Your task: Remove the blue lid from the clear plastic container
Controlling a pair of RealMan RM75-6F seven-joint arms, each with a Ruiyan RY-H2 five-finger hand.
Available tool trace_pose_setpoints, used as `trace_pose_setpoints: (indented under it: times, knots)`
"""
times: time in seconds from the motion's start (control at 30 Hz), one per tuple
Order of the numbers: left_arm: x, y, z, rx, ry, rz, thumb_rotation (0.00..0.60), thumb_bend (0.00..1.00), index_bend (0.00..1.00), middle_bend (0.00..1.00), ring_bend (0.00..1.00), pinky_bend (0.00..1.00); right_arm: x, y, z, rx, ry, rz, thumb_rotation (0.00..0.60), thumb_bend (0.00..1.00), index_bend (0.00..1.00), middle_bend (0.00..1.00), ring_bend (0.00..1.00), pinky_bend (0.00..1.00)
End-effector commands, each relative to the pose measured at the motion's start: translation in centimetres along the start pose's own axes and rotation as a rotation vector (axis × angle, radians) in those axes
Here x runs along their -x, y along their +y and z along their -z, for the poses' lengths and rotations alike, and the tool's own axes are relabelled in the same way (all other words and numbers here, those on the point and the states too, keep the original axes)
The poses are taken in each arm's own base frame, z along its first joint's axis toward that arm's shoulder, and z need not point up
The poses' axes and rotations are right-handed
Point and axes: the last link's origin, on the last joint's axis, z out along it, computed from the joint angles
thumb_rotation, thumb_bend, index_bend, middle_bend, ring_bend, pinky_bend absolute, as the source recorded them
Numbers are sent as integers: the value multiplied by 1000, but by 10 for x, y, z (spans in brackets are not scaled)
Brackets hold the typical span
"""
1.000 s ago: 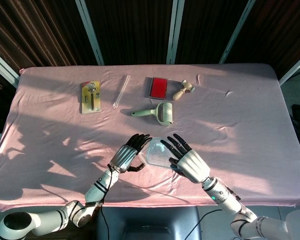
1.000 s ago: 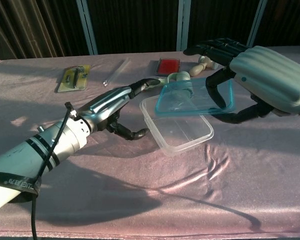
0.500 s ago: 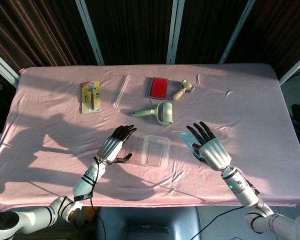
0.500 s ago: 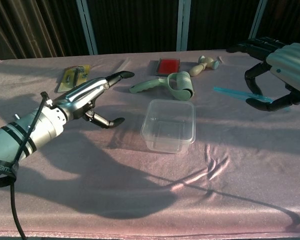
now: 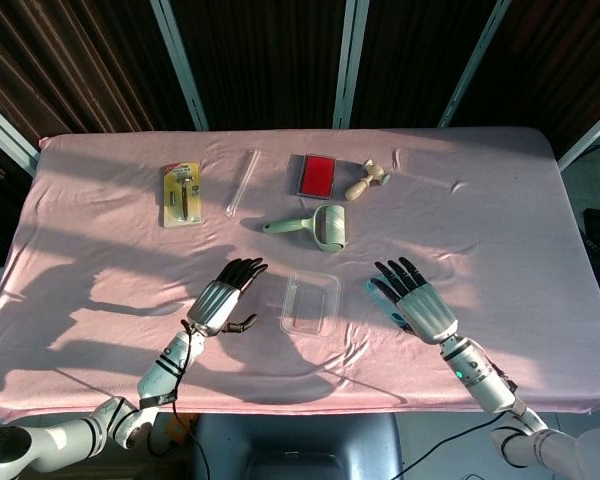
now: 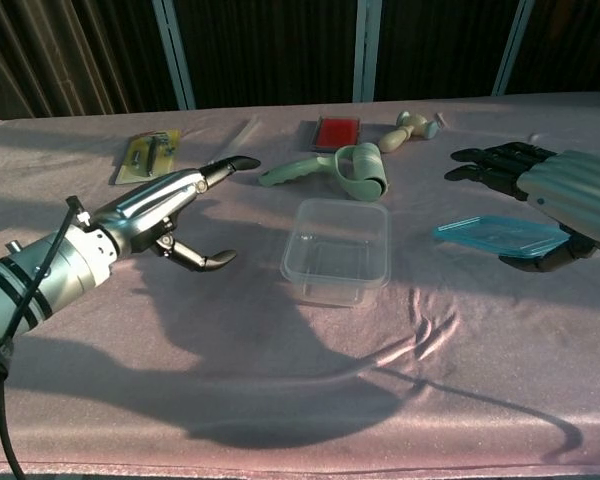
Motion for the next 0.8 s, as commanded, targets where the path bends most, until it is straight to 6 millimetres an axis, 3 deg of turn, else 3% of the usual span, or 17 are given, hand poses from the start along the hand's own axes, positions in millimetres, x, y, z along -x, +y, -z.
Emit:
trace_pose_setpoints:
  times: [0.03, 0.13, 0.23, 0.33, 0.47, 0.57, 0.7, 0.8]
  knots:
    - [-5, -1, 10, 17, 2, 7, 600, 304, 0, 0, 0, 0, -9, 8, 14, 26, -60, 1, 600, 273, 0, 0, 0, 0]
    - [-12, -5, 27, 28, -10, -21, 600, 305, 0, 0, 0, 0, -22, 13, 32, 53, -116, 9, 600, 210, 0, 0, 0, 0]
    - [-24, -13, 57, 18, -68, -88, 600, 312, 0, 0, 0, 0, -41, 19, 58, 85, -166, 28, 600, 185, 0, 0, 0, 0]
    - [-46, -19, 100, -13, -99, -176, 600, 318, 0, 0, 0, 0, -63, 28, 92, 175, -179, 60, 600, 183, 0, 0, 0, 0]
    - [-71, -32, 177, -157, -148, -293, 600, 323, 0, 0, 0, 0, -90, 35, 150, 347, -129, 68, 600, 183, 0, 0, 0, 0]
    - [-79, -37, 222, -259, -110, -346, 600, 327, 0, 0, 0, 0, -97, 41, 186, 465, -54, 15, 600, 182, 0, 0, 0, 0]
    - [-77, -46, 255, -307, -21, -336, 600, 329, 0, 0, 0, 0, -105, 49, 207, 521, 8, 10, 600, 182, 0, 0, 0, 0]
    - [-81, -49, 259, -300, 8, -349, 600, 335, 0, 0, 0, 0, -106, 49, 209, 521, 23, -8, 600, 182, 0, 0, 0, 0]
